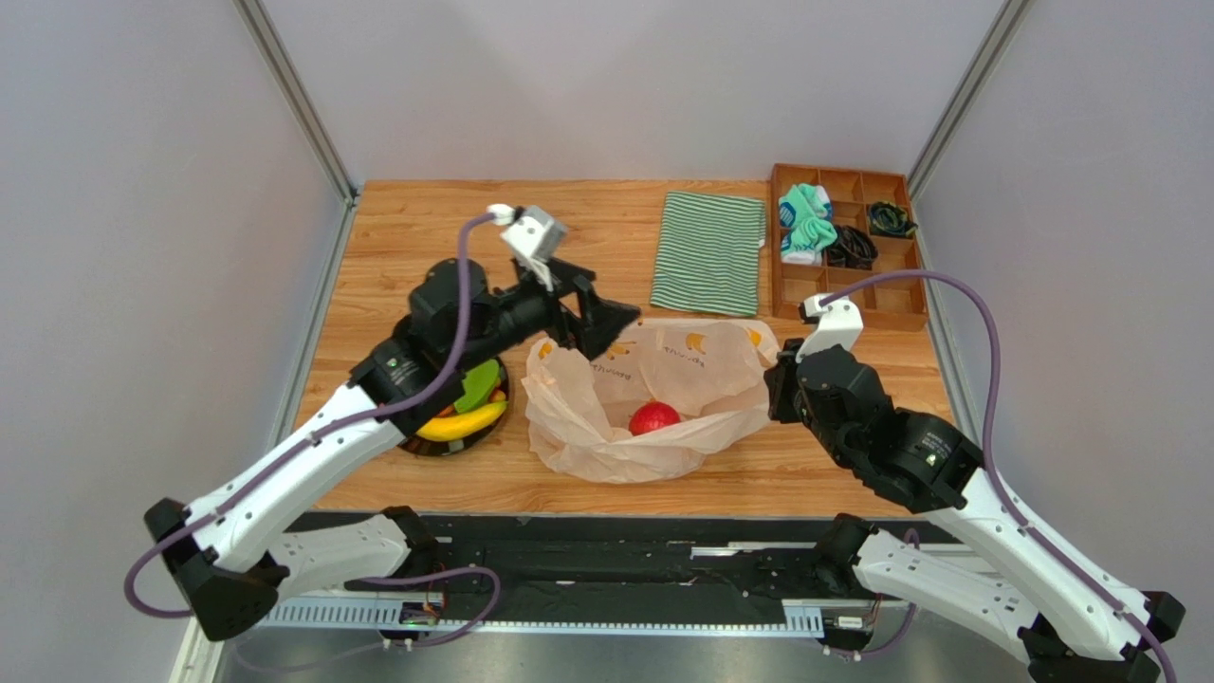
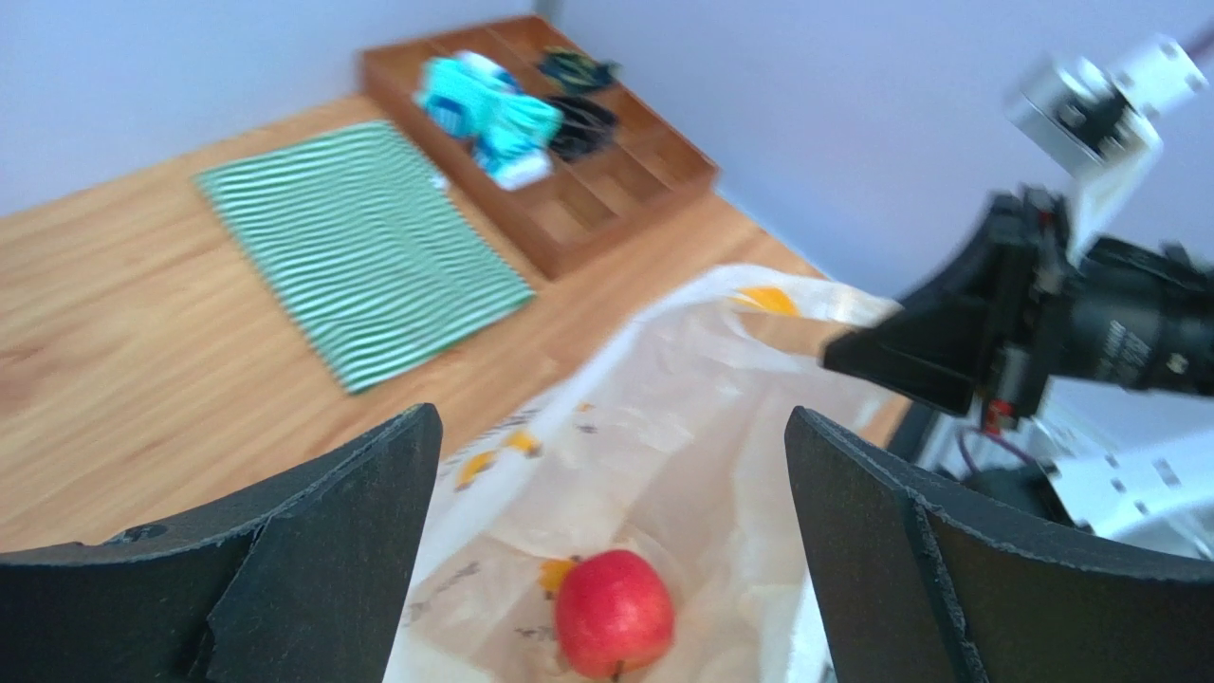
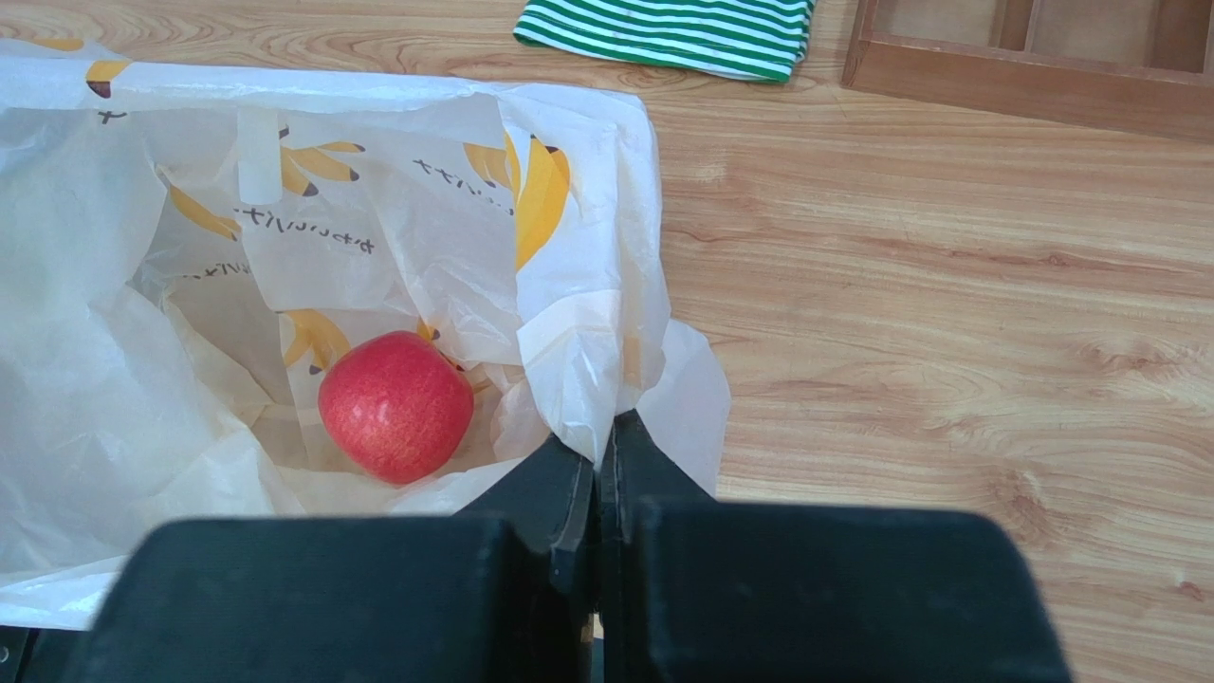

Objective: Place the fruits into the plastic bag

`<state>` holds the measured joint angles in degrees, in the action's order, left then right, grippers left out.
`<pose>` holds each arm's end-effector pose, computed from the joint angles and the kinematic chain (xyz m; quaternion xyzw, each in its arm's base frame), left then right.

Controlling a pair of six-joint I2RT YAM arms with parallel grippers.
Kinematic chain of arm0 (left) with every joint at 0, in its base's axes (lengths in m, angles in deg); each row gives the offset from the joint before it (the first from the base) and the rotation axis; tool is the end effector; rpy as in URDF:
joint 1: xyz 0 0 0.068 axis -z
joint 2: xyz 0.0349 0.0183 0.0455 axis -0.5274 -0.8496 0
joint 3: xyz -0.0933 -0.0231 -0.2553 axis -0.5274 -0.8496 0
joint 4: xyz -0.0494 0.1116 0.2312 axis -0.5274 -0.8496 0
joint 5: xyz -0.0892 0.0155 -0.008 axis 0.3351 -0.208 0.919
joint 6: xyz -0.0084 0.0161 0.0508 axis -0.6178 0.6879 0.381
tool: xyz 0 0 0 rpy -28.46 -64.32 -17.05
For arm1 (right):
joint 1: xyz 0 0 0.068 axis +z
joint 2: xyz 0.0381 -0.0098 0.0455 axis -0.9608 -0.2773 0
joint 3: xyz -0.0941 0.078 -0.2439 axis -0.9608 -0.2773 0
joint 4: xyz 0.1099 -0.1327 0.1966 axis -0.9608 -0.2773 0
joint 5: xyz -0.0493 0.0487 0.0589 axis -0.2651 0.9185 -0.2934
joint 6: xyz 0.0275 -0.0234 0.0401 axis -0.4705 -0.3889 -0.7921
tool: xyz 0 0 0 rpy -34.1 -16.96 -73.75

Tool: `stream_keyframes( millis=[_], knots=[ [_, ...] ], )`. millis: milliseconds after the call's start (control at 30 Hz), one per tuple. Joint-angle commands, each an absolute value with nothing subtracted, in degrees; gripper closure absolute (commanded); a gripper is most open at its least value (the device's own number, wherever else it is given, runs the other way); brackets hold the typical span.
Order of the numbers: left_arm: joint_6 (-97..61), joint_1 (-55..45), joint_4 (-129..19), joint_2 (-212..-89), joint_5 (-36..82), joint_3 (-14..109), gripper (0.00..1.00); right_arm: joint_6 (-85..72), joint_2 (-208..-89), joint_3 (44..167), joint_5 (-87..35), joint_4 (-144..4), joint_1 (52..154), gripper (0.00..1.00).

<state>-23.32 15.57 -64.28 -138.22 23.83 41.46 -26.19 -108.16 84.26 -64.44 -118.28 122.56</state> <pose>0.1654 -0.1879 0.4133 0.2437 0.6909 -0.4080 0.5447 0.0990 0.0853 0.3410 -0.0471 0.8637 0.0864 0.4944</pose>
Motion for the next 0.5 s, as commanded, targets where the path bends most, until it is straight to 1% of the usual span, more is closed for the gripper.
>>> stream_keyframes(
  millis=[0,300,400,467],
  knots=[
    [-27.3,9.4,-64.6,-131.4,19.5,37.7,0.01,-27.1,-107.7,84.0,-65.7,-117.3,122.4,1.00],
    [-27.7,0.9,-72.2,-125.0,17.5,34.4,0.01,-27.1,-108.1,84.1,-65.4,-117.2,122.5,1.00],
    [-28.1,-2.7,-75.5,-124.2,16.0,33.1,0.01,-27.1,-108.0,84.1,-65.4,-117.2,122.3,1.00],
    [-29.2,-6.6,-76.0,-122.8,17.2,31.0,0.01,-27.0,-107.9,84.2,-65.6,-117.3,122.4,1.00]
  ],
)
